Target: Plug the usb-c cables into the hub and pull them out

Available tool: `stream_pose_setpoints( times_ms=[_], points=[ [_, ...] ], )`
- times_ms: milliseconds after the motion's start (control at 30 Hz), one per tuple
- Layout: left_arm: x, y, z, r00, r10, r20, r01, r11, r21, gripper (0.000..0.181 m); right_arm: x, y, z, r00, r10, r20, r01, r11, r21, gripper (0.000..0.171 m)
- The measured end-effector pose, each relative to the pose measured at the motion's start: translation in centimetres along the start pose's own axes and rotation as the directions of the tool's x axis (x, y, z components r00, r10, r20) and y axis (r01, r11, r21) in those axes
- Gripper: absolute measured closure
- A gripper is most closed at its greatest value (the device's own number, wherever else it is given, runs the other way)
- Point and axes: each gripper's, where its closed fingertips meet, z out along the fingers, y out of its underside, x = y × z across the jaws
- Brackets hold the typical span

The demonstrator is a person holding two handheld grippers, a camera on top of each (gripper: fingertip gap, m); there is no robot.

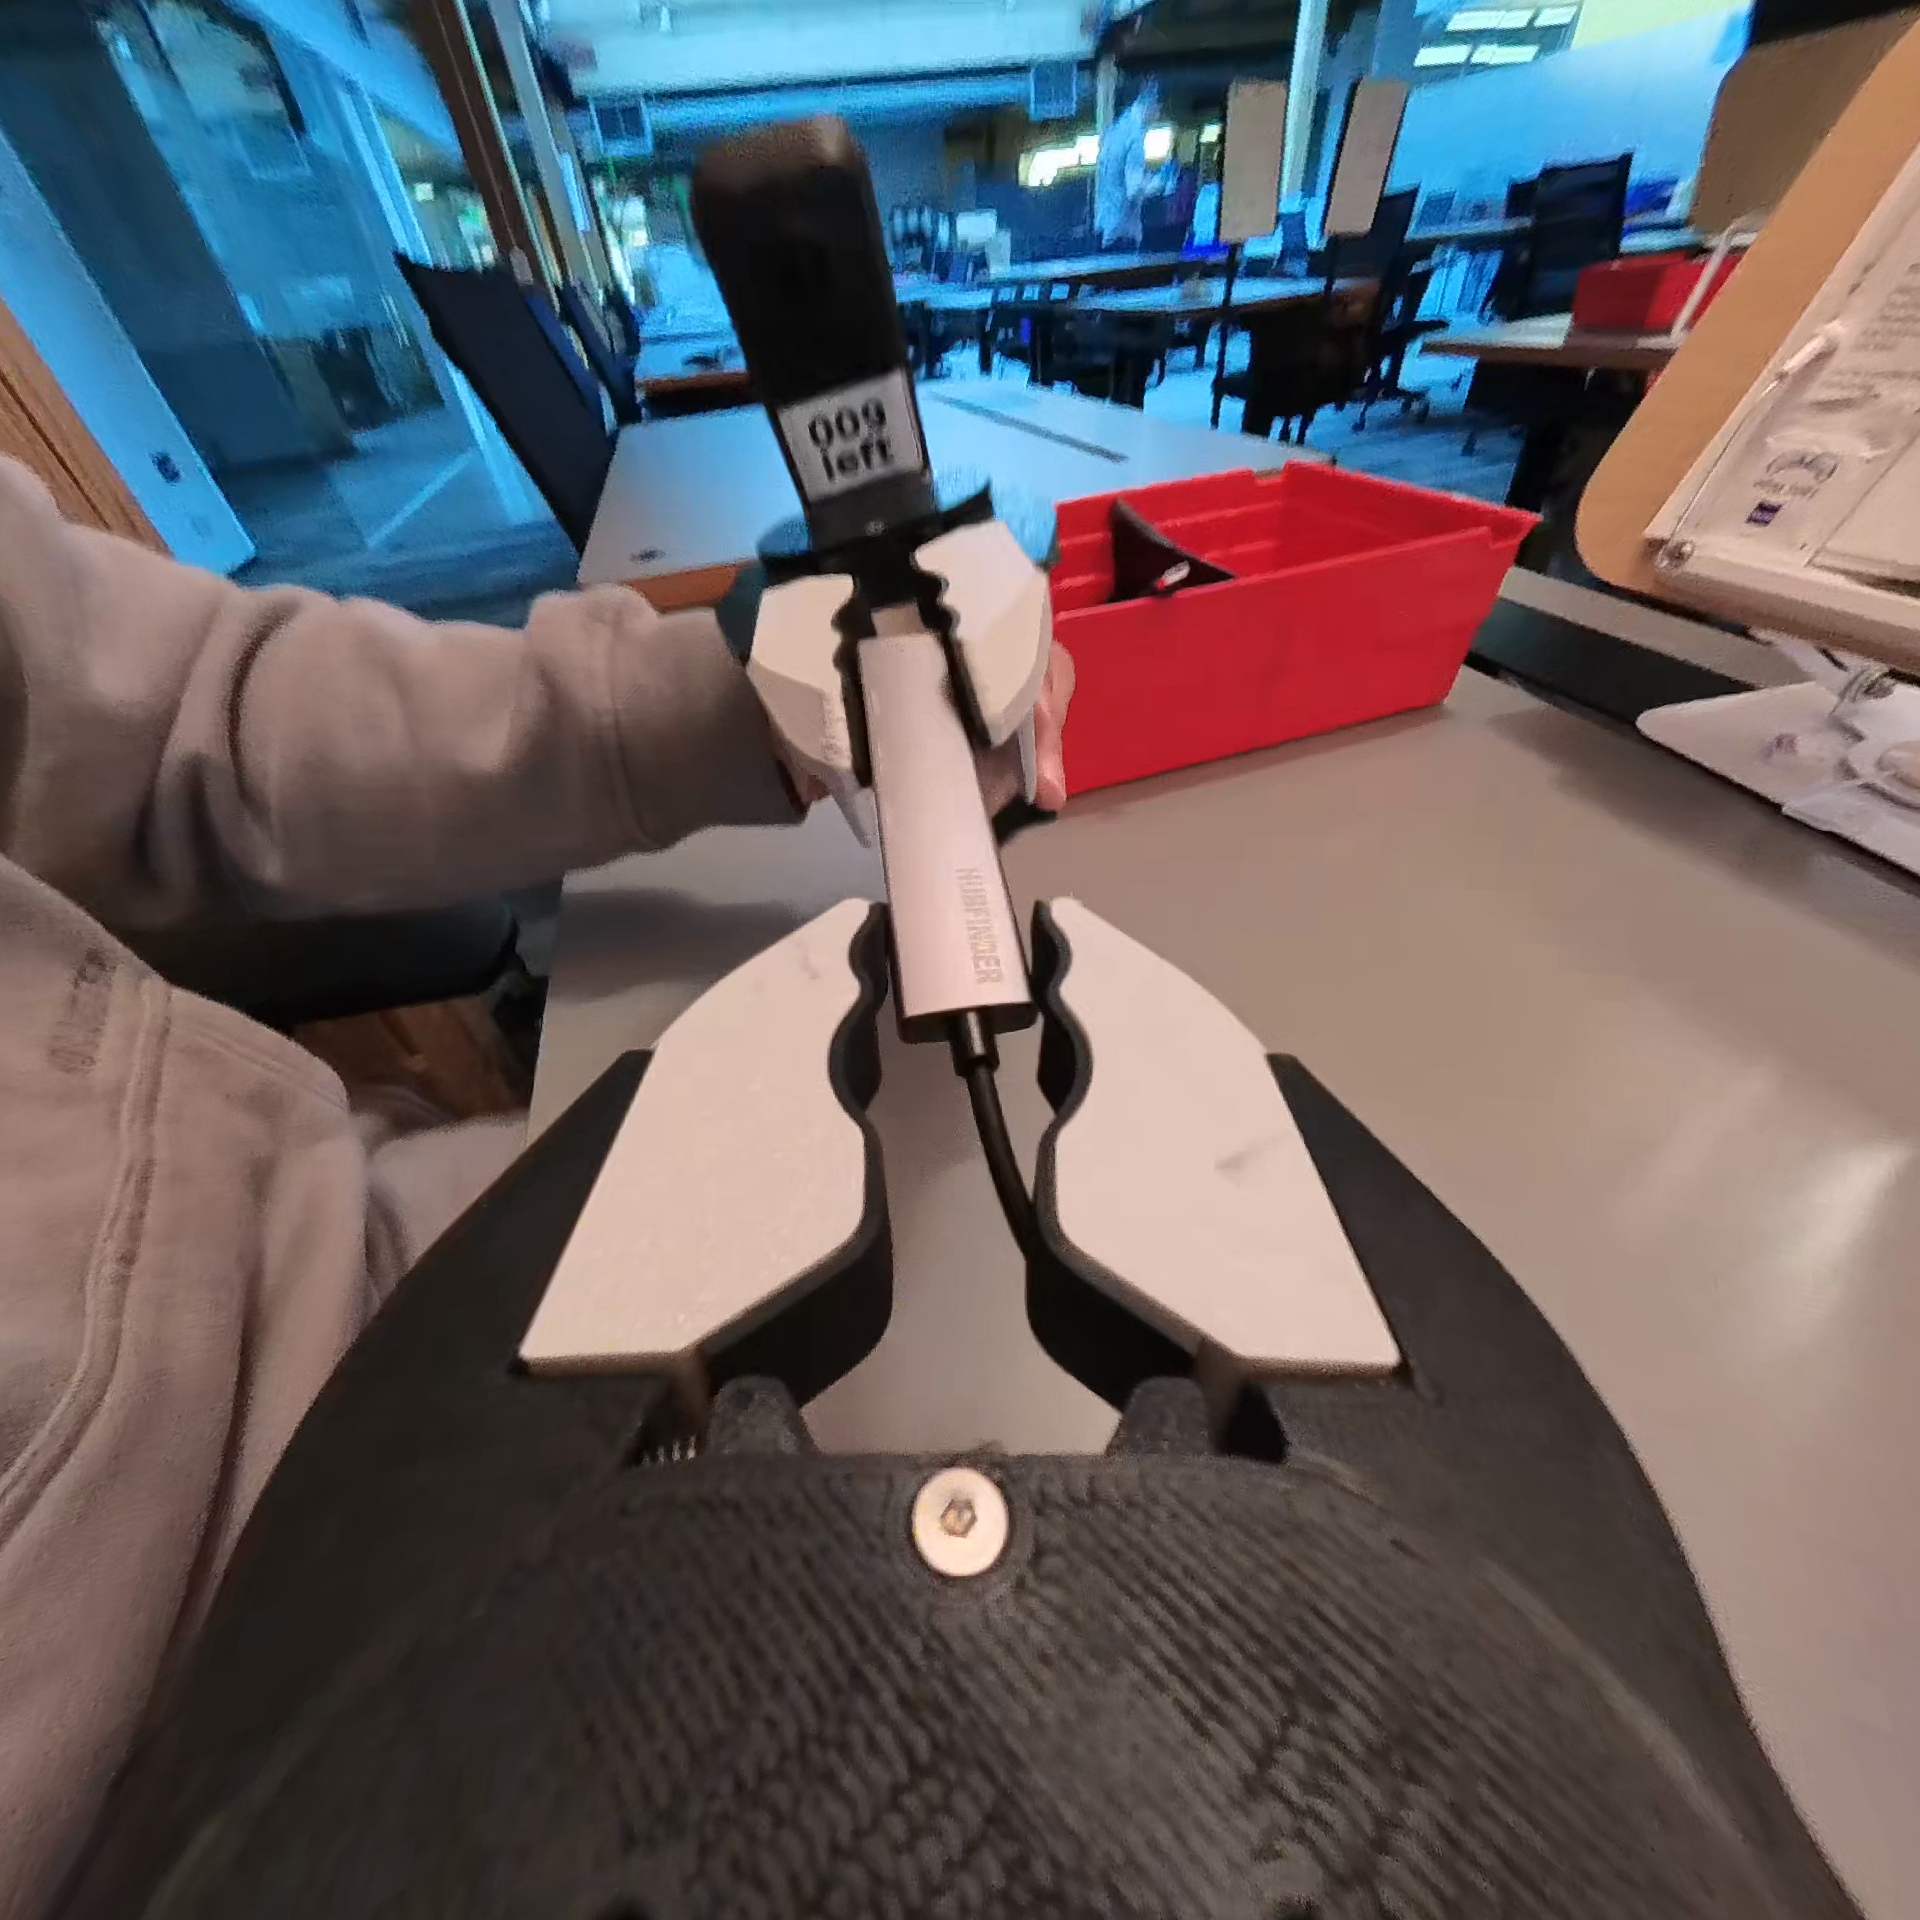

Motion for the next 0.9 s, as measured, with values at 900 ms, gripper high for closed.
stream_pose_setpoints(
  times_ms=[900],
  points=[
    [-2.0, -1.4, -7.4, 0.928, -0.096, 0.359, 0.162, 0.974, -0.160, 0.132, 5.3, -1.0, -5.3, 0.948, 0.089, -0.307, -0.008, 0.967, 0.256, 0.147]
  ],
)
